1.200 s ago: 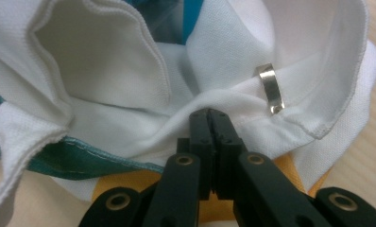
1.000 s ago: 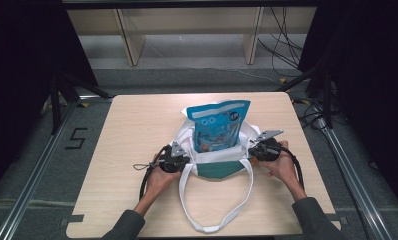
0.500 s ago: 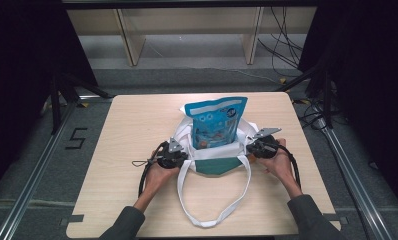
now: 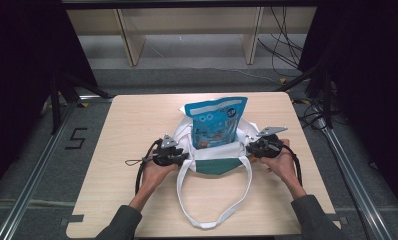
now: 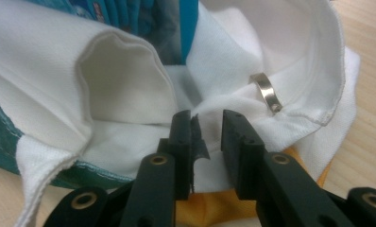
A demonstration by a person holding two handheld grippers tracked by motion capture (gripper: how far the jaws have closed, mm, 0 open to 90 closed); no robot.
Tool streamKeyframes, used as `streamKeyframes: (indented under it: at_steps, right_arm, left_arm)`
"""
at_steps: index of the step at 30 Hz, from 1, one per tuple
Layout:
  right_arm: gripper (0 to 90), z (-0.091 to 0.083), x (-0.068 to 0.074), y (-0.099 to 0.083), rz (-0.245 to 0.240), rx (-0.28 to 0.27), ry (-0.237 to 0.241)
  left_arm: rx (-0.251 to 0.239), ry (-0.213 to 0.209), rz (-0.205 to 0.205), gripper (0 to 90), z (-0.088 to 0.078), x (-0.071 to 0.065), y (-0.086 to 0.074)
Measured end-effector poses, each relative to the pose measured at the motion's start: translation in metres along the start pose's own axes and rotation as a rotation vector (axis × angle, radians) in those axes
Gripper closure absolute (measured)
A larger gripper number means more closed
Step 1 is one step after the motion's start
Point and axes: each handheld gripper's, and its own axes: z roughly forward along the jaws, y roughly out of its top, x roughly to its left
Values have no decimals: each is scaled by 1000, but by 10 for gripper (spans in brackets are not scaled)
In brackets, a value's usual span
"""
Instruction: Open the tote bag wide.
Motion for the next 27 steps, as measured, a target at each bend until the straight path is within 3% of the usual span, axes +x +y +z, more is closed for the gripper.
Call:
streamKeyframes:
  at_steps: [1,3,4,5,8,9,10,12,13,14,17,18,21,27]
  right_arm:
    - [724,-2,0,1,-3,-1,-2]
    - [704,-4,3,1,36,-21,9]
    - [698,-6,0,2,17,-27,17]
    - [693,-10,3,3,45,-22,20]
    - [678,-15,4,4,22,-47,4]
    - [668,-17,1,5,-19,-61,-17]
    - [656,-20,5,5,13,-54,-29]
    - [632,-26,-1,7,4,-87,-35]
    - [623,-29,0,8,44,-85,-32]
    - [611,-33,0,8,55,-78,-27]
    - [592,-36,-2,8,47,-106,-12]
    - [589,-38,-1,8,50,-108,-23]
    - [559,-43,0,9,60,-125,-25]
    - [517,-49,3,10,51,-148,-22]
  left_arm:
    - [6,-10,6,660,-1,1,1]
    - [-5,-9,-13,659,-2,0,1]
    - [-2,-15,-9,658,-4,0,2]
    - [-5,-14,-11,655,-4,0,2]
    - [-17,-8,-14,630,-6,1,3]
    - [-12,-22,-17,630,-7,1,3]
    - [-19,-23,-25,629,-9,0,4]
    - [-29,-41,-31,591,-11,0,6]
    - [-32,-37,-66,537,-13,-1,7]
    - [-26,-33,-68,483,-15,-1,9]
    - [-37,-28,-36,482,-26,1,11]
    - [-64,-23,-48,478,-30,2,12]
    - [-83,-23,-78,448,-41,6,12]
    - [-69,-25,-66,401,-51,10,7]
